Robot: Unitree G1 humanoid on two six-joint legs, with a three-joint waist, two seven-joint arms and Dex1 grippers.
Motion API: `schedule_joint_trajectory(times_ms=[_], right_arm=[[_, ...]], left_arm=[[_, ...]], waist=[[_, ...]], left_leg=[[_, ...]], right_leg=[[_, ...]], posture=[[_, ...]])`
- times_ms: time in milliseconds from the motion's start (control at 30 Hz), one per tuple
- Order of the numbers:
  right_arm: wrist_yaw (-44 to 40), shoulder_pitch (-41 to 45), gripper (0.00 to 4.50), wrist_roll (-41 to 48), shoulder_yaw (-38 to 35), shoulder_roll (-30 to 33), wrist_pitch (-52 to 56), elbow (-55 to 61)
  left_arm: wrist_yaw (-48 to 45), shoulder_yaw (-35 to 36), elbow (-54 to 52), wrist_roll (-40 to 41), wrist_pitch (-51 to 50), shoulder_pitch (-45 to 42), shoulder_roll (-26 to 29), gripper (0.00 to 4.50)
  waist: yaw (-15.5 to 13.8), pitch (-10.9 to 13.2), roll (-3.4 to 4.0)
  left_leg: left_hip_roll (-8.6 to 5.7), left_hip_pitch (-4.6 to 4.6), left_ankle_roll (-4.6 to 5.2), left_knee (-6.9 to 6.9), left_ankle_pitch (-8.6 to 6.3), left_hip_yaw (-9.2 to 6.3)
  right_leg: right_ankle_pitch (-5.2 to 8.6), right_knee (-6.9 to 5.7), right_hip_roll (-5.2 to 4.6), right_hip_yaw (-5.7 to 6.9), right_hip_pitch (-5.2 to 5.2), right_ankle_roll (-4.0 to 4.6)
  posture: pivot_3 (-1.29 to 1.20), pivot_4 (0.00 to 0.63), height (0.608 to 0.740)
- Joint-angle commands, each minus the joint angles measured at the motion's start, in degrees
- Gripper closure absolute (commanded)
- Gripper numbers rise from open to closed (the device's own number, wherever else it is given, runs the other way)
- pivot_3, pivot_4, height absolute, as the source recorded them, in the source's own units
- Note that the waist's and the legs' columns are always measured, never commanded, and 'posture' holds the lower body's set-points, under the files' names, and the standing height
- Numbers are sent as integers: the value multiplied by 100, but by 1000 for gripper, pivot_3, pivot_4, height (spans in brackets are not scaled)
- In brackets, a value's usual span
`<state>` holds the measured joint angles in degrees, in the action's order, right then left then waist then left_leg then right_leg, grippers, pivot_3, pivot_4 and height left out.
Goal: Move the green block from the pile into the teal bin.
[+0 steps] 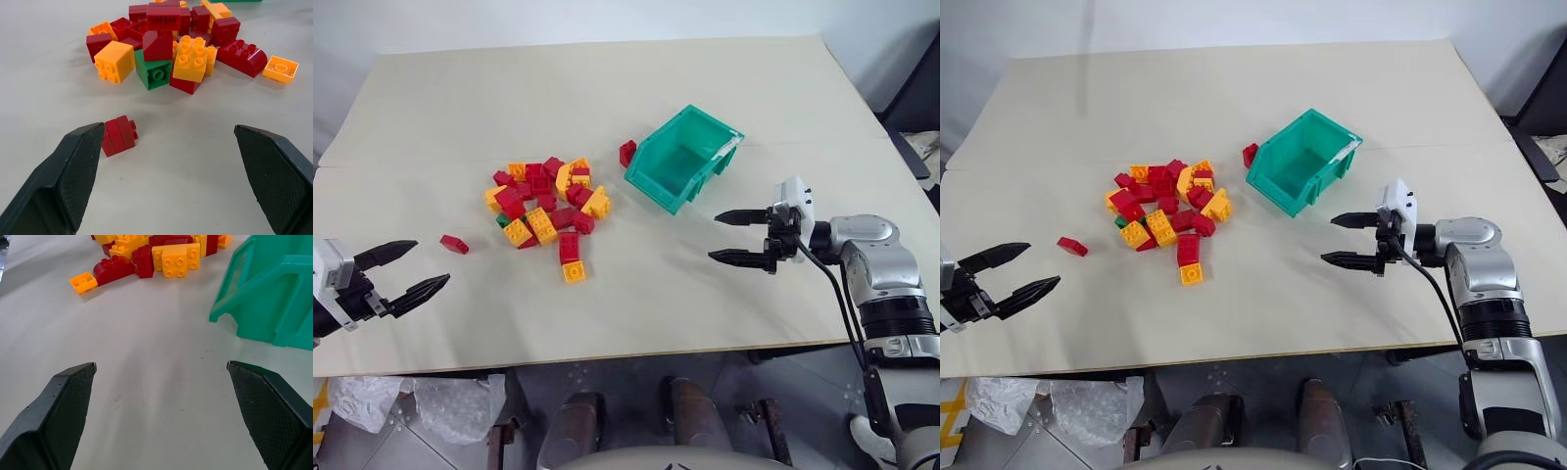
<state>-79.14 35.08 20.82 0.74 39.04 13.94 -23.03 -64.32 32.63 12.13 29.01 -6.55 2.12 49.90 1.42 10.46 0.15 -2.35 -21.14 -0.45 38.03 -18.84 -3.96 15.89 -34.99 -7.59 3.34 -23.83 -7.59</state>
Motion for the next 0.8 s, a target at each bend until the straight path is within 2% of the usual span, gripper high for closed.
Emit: schedule_joint_trajectory(times_ms=[33,300,467,600,800], right_arm=[[28,16,17,110,-186,48,17,180],[50,53,17,109,-164,24,32,170],[21,78,17,178,-149,-9,93,294],[-111,69,0,406,-112,-14,349,760],[-86,104,0,656,-106,-124,650,1231]], left_arm=[[209,140,-96,136,-409,-25,108,0],[739,224,-180,-6,-566,-133,67,0],[467,190,-173,111,-220,-176,-45,0],[16,14,-409,214,-63,-85,-83,777],[-414,-362,-445,397,-182,-488,-159,2703]], waist=[[0,0,0],[-2,0,0],[0,0,0],[3,0,0],[-10,0,0]], left_leg=[[0,0,0,0,0,1],[0,0,0,0,0,0],[0,-1,0,0,-1,2],[1,-2,-1,0,-1,3],[2,-3,-1,3,-1,4]], right_leg=[[0,0,1,0,0,0],[0,-1,0,-3,-1,0],[0,0,0,-3,-2,0],[0,-1,0,-5,-4,0],[0,-1,0,-6,-5,0]], posture=[[0,150,740],[0,150,740],[0,150,740],[0,150,740],[0,150,740]])
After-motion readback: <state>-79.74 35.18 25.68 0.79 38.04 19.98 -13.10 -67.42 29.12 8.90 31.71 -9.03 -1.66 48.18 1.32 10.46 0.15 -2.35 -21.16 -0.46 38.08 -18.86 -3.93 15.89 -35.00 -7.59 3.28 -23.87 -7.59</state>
